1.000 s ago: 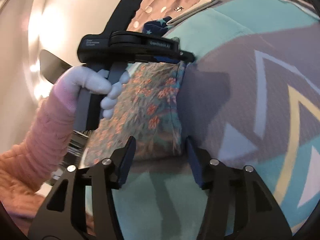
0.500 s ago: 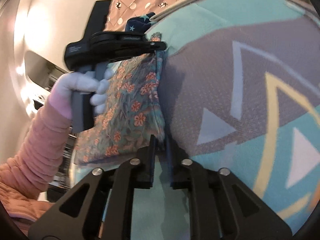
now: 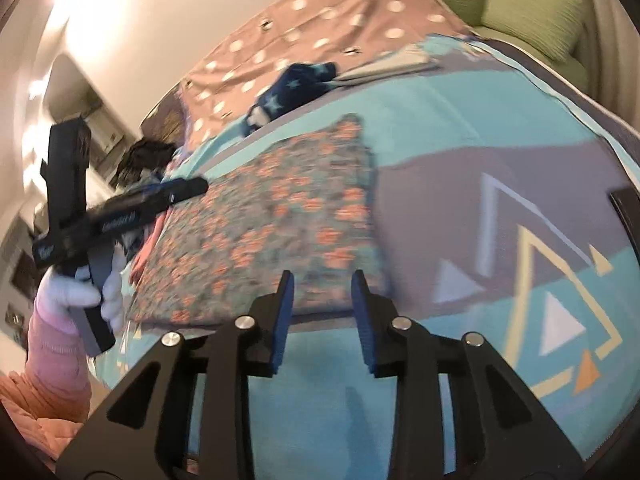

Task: Fold small clothes

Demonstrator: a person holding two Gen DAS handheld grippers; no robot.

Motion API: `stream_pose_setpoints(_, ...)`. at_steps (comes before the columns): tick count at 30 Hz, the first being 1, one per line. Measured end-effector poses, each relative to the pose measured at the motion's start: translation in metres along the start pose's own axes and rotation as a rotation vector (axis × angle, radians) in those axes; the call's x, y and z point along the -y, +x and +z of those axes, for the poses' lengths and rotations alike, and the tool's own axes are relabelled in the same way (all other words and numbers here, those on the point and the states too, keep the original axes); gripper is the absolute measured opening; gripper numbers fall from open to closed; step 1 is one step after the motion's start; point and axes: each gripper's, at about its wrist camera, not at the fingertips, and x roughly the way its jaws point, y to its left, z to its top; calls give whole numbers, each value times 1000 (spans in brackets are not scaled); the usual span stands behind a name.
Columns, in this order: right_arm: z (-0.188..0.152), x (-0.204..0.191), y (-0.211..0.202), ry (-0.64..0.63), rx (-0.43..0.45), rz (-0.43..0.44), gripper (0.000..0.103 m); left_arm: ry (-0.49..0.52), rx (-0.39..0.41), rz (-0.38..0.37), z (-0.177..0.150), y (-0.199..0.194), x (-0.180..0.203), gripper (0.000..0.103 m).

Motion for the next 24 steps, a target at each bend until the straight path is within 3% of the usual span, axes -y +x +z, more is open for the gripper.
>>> stream_pose_setpoints(6,13,-74,33,-146,-71,24,39,-143,17,51,-62,-34,-59,69)
stream_pose_setpoints(11,17,-142,66,-317,-131,29,51,-360,53,102,-135,-76,-136,69)
stream_pose_setpoints(15,16,-186,95,-408,-180,55,52,-550,67,140,-200,-108,-192,69)
stream_pose_setpoints(20,16,-246,146,-524,-264,97,53,-717,97,11,-249,-119,-224,68)
stream_pose_setpoints(24,21,-290,188,-618,-311,96,54,-707,124,-64,-249,-111,-220,68)
